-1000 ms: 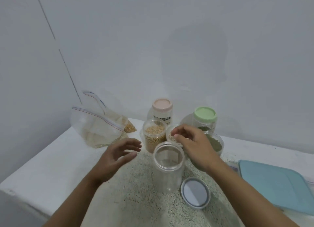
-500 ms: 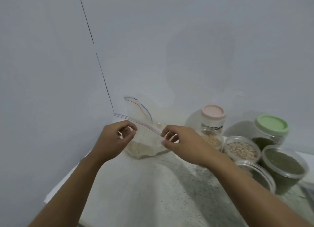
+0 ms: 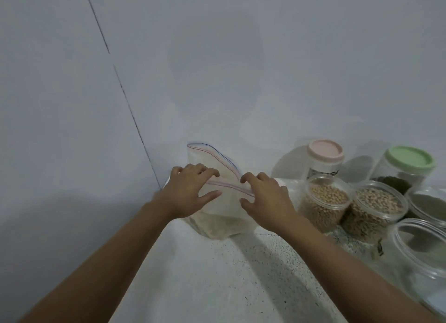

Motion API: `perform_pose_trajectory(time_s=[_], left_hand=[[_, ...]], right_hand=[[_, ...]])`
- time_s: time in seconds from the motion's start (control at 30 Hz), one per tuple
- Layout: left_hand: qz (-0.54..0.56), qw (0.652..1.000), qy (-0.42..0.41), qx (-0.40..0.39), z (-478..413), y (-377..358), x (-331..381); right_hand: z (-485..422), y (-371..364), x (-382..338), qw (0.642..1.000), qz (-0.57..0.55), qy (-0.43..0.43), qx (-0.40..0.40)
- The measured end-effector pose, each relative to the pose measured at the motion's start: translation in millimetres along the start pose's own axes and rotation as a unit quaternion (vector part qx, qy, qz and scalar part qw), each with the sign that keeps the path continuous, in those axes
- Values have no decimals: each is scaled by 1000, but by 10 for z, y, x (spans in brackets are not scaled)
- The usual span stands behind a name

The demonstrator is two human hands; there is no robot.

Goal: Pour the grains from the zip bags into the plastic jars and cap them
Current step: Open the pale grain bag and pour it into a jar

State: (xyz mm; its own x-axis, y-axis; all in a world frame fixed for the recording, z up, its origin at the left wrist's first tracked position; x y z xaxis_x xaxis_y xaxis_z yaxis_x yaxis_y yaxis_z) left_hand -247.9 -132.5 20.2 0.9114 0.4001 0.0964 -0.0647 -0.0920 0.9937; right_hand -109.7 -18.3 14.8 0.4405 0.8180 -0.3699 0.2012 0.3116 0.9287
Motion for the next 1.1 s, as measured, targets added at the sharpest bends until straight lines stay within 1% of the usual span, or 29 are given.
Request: perform_pose_trajectory(time_s=[0.07,0.13,0.23,0.3,0.37,0.43,0.5,0.6,0.7,0.83,0.93,1.1], left_hand=[[-31,1000,-2,-7,-56,-11,0],[-25,999,-13,-31,-94,10,30],[-21,993,-74,-92,-97,7,152],[10,987,-113,-110,-59,29,209],[67,978,-136,-146,-19,14,231],[98,968,-158,-168,17,30,265],[129,964,-169,-162,33,154,290],[135,968,-182,-110,4,449,331],[162,967,-173,-93,-52,602,371],[241,956,-147,-80,-90,705,516],[329,935,-116,-71,-100,717,646],[462,883,-69,-47,-26,609,935]], right_hand=[[1,-21,16,1000,-13,4,-7],[3,-4,42,999,-38,6,-16],[-9,43,66,997,-66,-2,-32],[-10,51,37,995,-91,1,-51],[15,63,-20,992,-103,16,-76],[63,130,-60,991,-102,30,-78],[107,293,-84,994,-94,43,-25],[174,577,-149,991,-76,74,82],[211,788,-210,977,-44,114,174],[224,961,-100,955,-50,116,269],[252,1020,-47,939,-59,120,317],[372,1019,141,919,-97,126,361]])
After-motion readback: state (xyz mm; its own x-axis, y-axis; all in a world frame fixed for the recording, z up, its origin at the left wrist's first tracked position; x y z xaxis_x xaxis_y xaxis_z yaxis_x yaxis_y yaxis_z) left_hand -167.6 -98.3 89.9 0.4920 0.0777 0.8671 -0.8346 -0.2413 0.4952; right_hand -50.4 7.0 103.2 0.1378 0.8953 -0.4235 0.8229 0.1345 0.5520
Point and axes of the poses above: each hand's wrist, its own z-axis away from the middle knuckle, its own y-axis out of the back of the hand, x = y × z, the point moved 8 cm from there along -z, towards the middle knuckle, and after that the axes turned 6 degrees about -x, right-handed, at the moved point
